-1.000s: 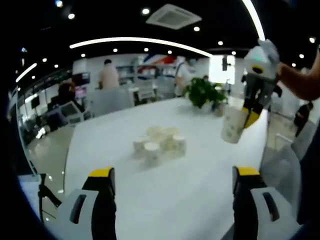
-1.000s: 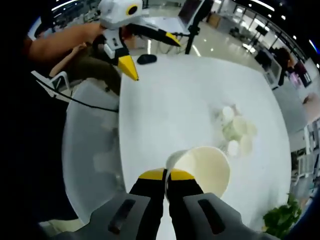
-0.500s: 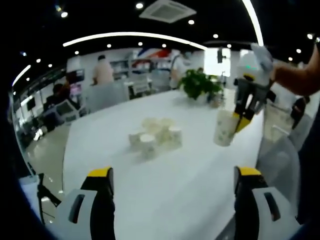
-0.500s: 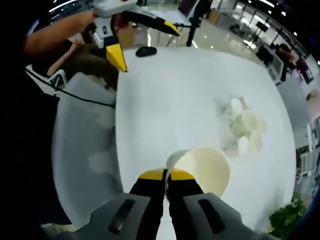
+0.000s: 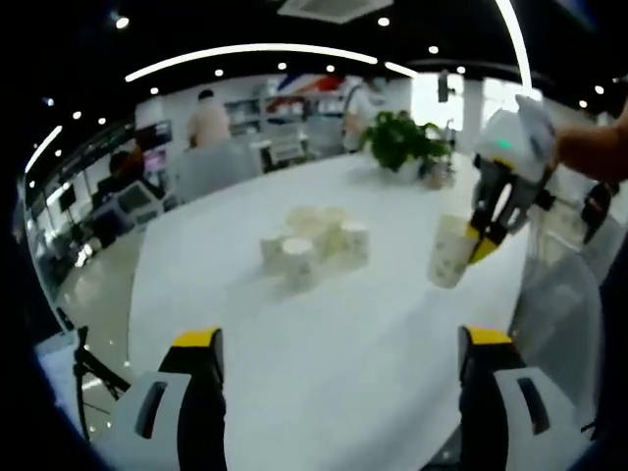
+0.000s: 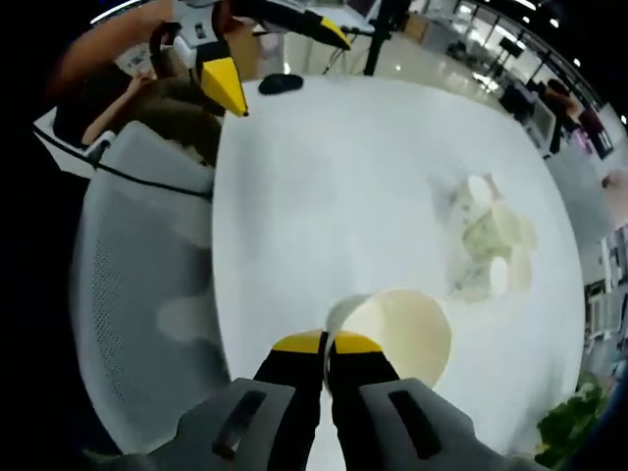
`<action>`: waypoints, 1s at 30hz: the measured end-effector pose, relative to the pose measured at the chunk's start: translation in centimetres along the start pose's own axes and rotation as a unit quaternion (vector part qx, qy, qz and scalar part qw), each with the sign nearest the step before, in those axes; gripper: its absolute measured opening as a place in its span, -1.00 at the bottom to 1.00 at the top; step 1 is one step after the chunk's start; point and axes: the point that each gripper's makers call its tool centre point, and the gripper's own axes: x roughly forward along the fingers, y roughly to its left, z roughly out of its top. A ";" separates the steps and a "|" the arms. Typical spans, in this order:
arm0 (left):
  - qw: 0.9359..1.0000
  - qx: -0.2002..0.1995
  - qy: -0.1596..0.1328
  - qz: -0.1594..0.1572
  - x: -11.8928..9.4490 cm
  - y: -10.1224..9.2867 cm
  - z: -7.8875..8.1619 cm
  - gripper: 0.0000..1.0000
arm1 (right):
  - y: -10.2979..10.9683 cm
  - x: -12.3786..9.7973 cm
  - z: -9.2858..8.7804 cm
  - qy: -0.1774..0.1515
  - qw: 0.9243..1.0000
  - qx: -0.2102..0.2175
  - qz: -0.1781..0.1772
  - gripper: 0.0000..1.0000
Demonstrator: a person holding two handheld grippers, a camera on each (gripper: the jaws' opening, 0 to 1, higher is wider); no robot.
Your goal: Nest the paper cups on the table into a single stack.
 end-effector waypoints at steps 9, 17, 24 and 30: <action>1.000 -0.003 -0.005 0.003 -0.1 0.1 0.0 0.96 | 1.2 1.9 -1.1 0.012 1.000 -0.012 0.000 -1.00; 1.000 0.002 -0.003 0.005 -0.2 -0.2 -0.1 0.93 | 1.6 3.6 -1.7 0.015 1.000 -0.021 -0.003 -1.00; 1.000 0.002 -0.001 0.006 -0.3 -0.1 -0.3 0.89 | 2.3 4.7 -2.4 0.025 0.999 -0.028 0.003 -1.00; 1.000 0.002 0.000 0.006 -0.4 -0.1 -0.4 0.88 | 2.9 5.7 -3.0 0.037 0.999 -0.032 0.011 -1.00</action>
